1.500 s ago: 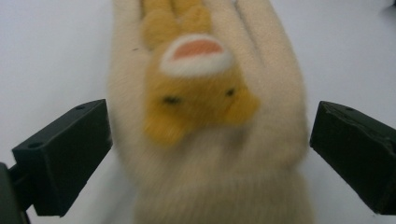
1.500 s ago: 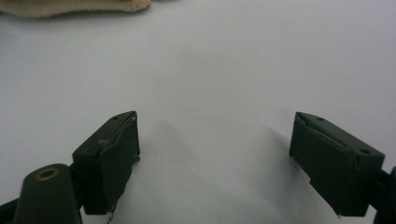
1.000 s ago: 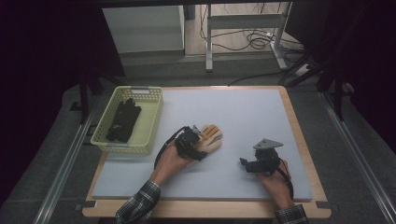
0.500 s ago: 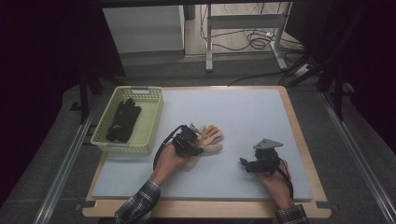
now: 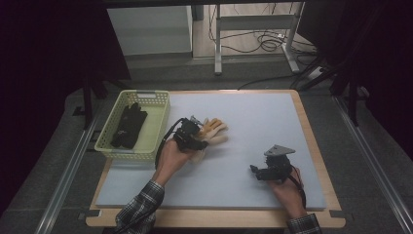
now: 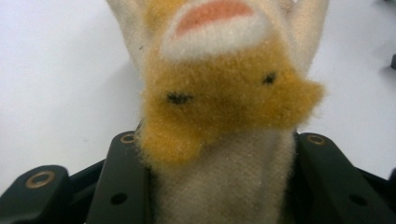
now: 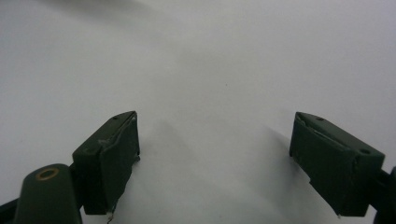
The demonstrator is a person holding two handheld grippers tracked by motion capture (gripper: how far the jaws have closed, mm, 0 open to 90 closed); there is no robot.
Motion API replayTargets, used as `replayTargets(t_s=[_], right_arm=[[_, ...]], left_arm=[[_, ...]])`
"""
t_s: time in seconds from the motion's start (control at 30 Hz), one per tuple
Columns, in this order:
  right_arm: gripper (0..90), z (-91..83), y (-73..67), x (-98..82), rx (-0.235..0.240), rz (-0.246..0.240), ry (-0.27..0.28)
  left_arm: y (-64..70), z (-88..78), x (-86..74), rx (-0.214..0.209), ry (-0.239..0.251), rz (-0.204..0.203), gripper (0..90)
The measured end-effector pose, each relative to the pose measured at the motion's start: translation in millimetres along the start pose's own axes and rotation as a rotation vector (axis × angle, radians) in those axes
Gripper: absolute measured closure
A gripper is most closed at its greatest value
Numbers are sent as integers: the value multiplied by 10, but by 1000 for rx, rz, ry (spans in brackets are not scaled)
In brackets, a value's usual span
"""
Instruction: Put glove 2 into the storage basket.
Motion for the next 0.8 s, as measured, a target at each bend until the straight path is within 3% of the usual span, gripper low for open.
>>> replayTargets(t_s=[0.57, 0.8], right_arm=[[157, 2, 1, 2, 0, -2, 4], [157, 2, 1, 2, 0, -2, 4]], left_arm=[[-448, -515, 206, 91, 34, -60, 548], [-747, -766, 207, 155, 57, -107, 543]])
Point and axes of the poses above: each handheld gripper's, and its own axes: z roughly forward along the jaws, x roughly out of its top, y roughly to its right, the point moved 9 cm from there along z, roughly forward along the jaws
